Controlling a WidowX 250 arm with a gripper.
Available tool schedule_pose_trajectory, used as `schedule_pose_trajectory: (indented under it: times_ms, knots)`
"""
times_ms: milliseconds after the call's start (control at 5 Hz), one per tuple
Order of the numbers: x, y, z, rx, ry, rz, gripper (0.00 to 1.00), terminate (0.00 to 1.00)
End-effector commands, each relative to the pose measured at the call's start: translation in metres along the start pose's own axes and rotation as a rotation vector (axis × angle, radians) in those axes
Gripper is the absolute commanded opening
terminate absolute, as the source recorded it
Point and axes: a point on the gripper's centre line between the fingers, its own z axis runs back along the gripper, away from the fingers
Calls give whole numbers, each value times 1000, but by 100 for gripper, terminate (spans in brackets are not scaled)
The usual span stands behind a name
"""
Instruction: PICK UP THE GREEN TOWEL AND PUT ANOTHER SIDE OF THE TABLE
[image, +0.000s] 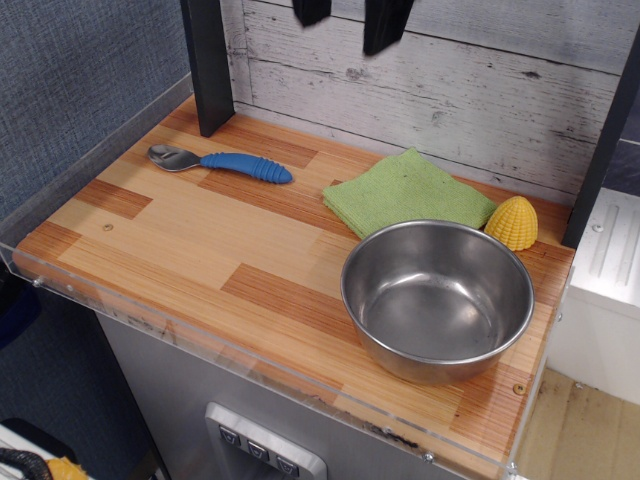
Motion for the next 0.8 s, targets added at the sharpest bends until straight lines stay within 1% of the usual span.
schedule_pose_trajectory:
  times_ms: [0,200,400,600]
  knots:
    - [24,-16,-34,-57,-1,-71,100,0]
    - [37,-22,-58,-56,6,-102,100,0]
    - [43,-20,-70,-40,15,-125,100,0]
    - [34,-23,-81,-50,30,-152,100,0]
